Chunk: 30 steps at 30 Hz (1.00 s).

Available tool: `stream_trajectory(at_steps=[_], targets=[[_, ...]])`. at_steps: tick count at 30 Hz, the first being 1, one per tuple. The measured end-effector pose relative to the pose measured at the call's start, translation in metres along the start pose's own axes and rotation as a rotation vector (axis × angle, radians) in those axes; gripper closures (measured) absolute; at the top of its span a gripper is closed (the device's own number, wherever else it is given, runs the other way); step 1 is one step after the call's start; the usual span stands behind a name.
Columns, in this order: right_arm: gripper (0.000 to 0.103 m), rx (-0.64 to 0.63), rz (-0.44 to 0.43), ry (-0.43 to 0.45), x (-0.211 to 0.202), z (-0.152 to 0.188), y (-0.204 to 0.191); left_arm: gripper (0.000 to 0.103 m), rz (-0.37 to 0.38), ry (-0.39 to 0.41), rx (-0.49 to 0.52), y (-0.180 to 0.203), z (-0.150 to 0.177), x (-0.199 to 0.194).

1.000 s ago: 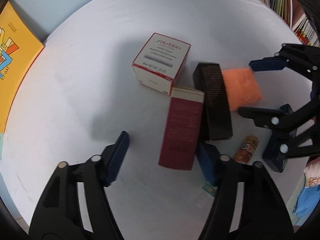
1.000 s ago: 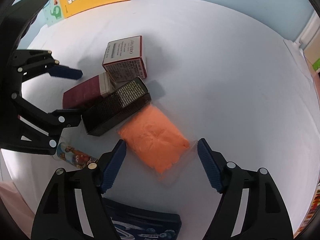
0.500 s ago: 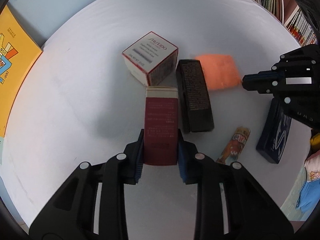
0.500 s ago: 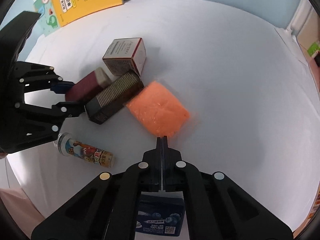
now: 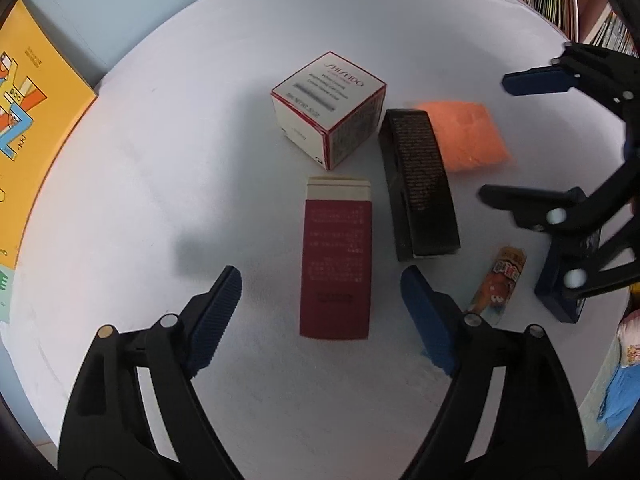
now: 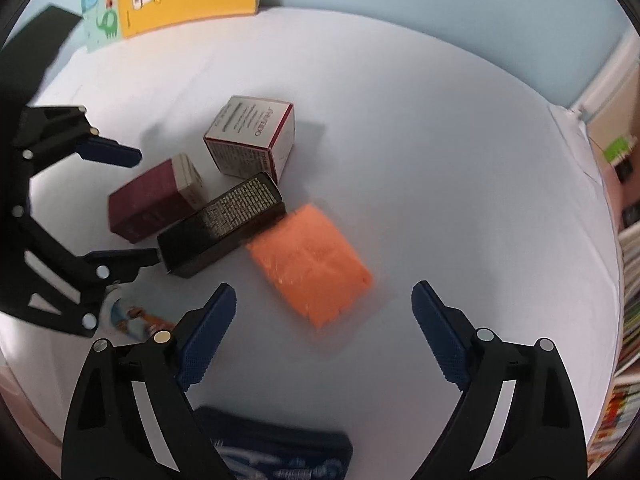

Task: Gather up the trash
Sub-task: 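Grasp the dark red box with the left tool while the right grasps the orange clay bag, then carry the dark red box and orange clay bag toward the green wastebasket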

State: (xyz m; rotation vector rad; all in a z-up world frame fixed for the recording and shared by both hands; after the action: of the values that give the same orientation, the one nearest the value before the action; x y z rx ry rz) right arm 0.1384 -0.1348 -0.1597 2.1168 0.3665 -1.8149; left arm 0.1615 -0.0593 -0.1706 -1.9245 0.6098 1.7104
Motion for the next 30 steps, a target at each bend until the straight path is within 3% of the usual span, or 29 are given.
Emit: stream_trajectory(at_steps=[4, 5, 7, 18, 23, 28, 30], targets=[[0.017, -0.024, -0.010, -0.015, 0.012, -0.015, -0.002, 0.038, 0.042, -0.003, -0.013, -0.004, -0.007, 0.002], [0.031, -0.010, -0.060, -0.009, 0.011, -0.017, 0.000, 0.049, 0.043, 0.001, -0.009, -0.005, -0.007, 0.002], [0.044, 0.020, -0.088, -0.009, 0.009, -0.019, 0.005, 0.077, 0.047, 0.007, 0.003, -0.003, -0.009, -0.002], [0.047, 0.093, -0.091, 0.041, -0.024, 0.000, 0.021, 0.077, 0.025, 0.035, -0.005, -0.009, -0.006, -0.018], [0.047, 0.174, -0.097, 0.080, -0.052, 0.030, 0.035, 0.077, -0.029, 0.072, 0.044, 0.011, 0.003, -0.040], [0.047, 0.269, -0.086, 0.106, -0.069, 0.088, 0.052, 0.077, -0.035, 0.108, 0.098, 0.043, 0.014, -0.062], [0.047, 0.305, -0.082, 0.114, -0.078, 0.111, 0.055, 0.077, -0.034, 0.118, 0.131, 0.050, 0.034, -0.067]])
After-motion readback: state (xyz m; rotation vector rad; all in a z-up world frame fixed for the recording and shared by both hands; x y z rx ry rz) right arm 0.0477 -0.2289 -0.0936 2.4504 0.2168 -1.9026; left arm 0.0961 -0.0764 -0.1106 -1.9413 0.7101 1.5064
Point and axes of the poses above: each gripper's, at about its wrist camera, not at the fingertips, and x roughly the way its jaws point, y to its right, z to its underside, the point moved 2 cm from there along x, roughly the way its jaws point, and after that the axes turned 12 degrees about -y, right-handed, at the moved point
